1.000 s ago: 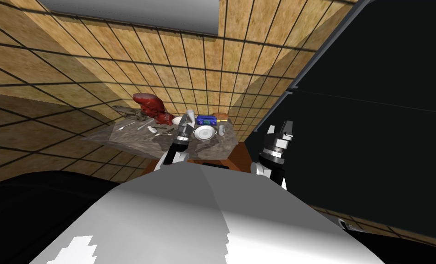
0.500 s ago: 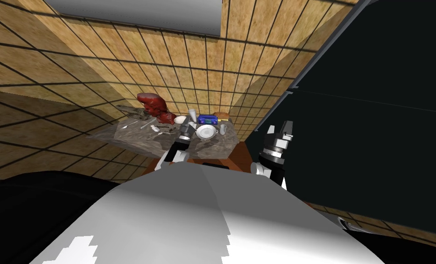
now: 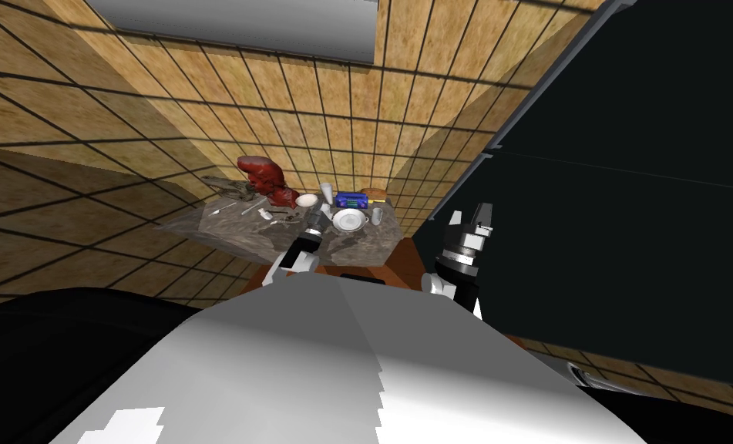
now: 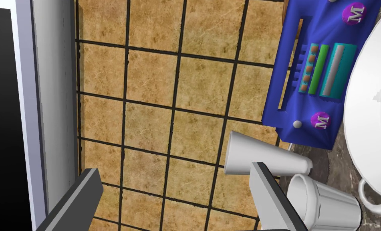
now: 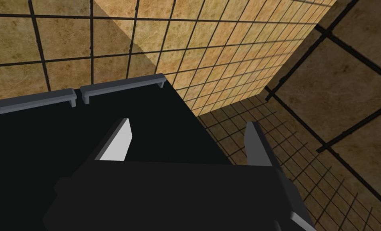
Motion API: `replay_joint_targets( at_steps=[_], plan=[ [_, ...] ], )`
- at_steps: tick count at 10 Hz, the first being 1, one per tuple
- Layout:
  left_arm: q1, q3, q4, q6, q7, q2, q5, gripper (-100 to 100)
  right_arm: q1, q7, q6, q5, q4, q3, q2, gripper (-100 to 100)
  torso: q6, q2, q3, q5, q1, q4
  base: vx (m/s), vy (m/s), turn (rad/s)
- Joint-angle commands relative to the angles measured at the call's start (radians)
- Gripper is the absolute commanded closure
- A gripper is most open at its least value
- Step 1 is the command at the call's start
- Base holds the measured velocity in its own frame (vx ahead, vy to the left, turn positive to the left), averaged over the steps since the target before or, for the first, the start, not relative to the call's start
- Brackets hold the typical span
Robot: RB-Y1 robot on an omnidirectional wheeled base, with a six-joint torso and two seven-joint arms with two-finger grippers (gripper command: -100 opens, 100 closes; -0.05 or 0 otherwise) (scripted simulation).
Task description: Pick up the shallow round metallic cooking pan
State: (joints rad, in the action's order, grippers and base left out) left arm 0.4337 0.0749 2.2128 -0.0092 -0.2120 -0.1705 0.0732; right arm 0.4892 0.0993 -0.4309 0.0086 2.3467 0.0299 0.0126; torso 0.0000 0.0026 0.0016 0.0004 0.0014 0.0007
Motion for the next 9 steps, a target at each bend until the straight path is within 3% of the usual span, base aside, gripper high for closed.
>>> replay_joint_targets(
  at_steps=[1, 9],
  plan=[
    [-0.002, -0.002, 0.003, 0.028, -0.003, -0.002, 0.002, -100, 0.0, 0.0, 0.0, 0.0, 0.0, 0.0, 0.0, 0, 0.0, 0.0, 0.0, 0.0, 0.0, 0.0, -0.016, 0.004, -0.002],
    [-0.023, 0.003, -0.017, 0.24, -0.036, 0.003, 0.03, -100, 0.0, 0.0, 0.0, 0.0, 0.0, 0.0, 0.0, 0, 0.0, -0.001, 0.0, 0.0, 0.0, 0.0, -0.033, 0.017, 0.007]
  ],
)
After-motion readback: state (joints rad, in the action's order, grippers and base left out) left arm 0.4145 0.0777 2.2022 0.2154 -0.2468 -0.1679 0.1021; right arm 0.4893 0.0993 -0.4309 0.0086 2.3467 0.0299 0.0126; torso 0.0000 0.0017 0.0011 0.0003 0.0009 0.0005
